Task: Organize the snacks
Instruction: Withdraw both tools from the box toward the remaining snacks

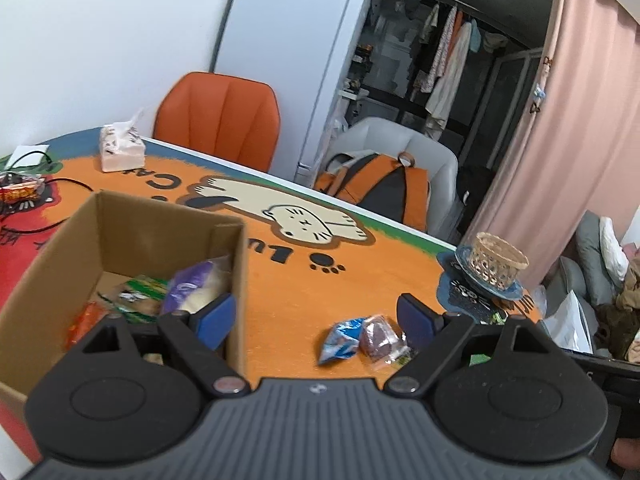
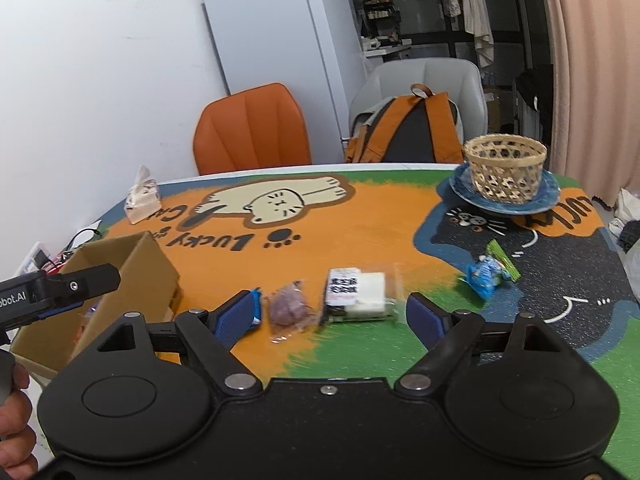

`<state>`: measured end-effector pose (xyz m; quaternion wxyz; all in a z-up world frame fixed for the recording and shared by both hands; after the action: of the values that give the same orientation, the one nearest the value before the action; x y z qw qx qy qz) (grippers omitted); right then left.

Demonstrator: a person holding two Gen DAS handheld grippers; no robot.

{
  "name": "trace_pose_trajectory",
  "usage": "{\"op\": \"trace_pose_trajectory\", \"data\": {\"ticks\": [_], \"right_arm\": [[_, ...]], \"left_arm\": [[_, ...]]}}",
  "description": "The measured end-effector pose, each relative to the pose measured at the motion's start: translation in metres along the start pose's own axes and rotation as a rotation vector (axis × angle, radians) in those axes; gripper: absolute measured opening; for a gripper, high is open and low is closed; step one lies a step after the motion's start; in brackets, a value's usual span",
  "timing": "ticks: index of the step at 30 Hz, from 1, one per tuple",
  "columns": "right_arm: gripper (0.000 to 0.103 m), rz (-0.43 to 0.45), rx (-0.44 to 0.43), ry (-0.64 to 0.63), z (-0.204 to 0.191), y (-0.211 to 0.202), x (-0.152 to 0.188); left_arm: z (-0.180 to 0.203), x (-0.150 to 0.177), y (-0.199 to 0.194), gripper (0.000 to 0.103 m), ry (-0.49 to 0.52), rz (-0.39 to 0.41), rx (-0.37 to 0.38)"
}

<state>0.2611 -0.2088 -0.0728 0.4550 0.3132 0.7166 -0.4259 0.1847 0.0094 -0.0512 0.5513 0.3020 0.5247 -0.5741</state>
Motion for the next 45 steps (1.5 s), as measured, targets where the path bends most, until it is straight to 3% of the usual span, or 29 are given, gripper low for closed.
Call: {"op": "trace_pose_trajectory", "data": {"ticks": [8, 14, 31, 45], "right_arm": [[0.083, -0.021, 0.007, 0.036, 0.019, 0.012, 0.006], [0.083, -0.027, -0.012, 0.038, 0.022, 0.022, 0.008], [0.083, -0.073, -0.044, 0.033, 0.024, 0.059, 0.019], [0.084, -0.094, -0.035, -0.016, 0.01, 0.096, 0.026]], "left_arm": [[0.023, 0.011, 0.015, 0.083, 0.051, -0.027, 0.03], [0.036, 0.022, 0.032, 0.071, 0.089, -0.059, 0.036], [0.042, 0.048, 0.075, 0.056, 0.087, -0.115, -0.008], [0.025, 0.067, 0.098, 0.051, 0.059, -0.152, -0.091]]}}
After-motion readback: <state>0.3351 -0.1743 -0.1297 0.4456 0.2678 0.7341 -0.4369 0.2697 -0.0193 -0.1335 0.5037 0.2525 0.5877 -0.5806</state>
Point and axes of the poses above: each gripper's, at about its wrist camera, not at the fingertips, and y roughly the way its jaws point, z to its right, x to its underside, the point moved 4 cm from there along y, roughly the way its jaws point, and after that the axes turned 14 degrees about z, right-handed, at the moved point
